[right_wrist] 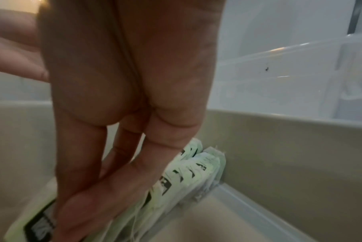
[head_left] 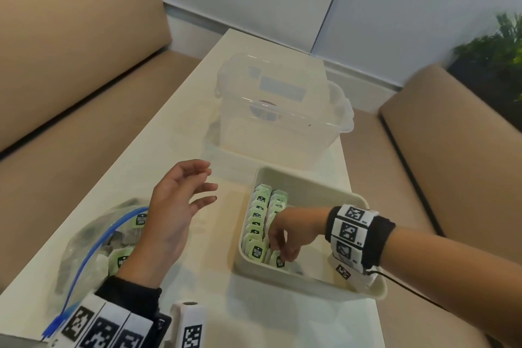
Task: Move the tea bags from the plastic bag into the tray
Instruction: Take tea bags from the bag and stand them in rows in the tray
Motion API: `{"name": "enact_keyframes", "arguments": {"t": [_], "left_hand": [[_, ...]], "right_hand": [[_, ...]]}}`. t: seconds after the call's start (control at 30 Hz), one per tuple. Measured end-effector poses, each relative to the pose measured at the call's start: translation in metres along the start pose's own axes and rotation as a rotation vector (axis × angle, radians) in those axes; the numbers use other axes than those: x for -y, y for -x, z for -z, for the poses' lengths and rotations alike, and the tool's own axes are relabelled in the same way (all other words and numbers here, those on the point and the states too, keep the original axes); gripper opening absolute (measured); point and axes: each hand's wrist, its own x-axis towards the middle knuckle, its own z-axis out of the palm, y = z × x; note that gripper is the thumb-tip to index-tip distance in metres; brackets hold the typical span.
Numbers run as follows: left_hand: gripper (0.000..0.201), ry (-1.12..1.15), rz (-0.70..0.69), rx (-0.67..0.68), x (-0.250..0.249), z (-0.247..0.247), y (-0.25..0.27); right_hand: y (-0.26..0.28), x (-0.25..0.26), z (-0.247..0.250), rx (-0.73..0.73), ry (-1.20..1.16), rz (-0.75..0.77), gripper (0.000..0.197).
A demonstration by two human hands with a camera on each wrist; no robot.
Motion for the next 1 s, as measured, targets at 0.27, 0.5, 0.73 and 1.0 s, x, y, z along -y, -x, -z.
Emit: {"name": "enact_keyframes", "arguments": {"t": [0.27,0.5,0.73,1.0], "left_hand": [[0.026,-0.024,0.011,-0.014,-0.001,-0.003,0.001],[0.026,-0.03,0.025,-0.019,-0.003,-0.007,0.003],[0.026,0.004,-0.006,0.015,-0.016,-0.011,0.008],[0.016,-0.051,-0.218,0.05,-0.077,0.014,0.04]], "right_hand": [[-0.013,-0.007,-0.003,-0.034,-0.07,-0.09,0.016],[-0.012,-0.012,-0.003,-0.076,-0.127,-0.077,0.015],[0.005,-0.007,0.013,-0.171,-0.021,-0.058,0.024],[0.069,0.042,0.061,-0.392,-0.106,0.194,0.009]]}}
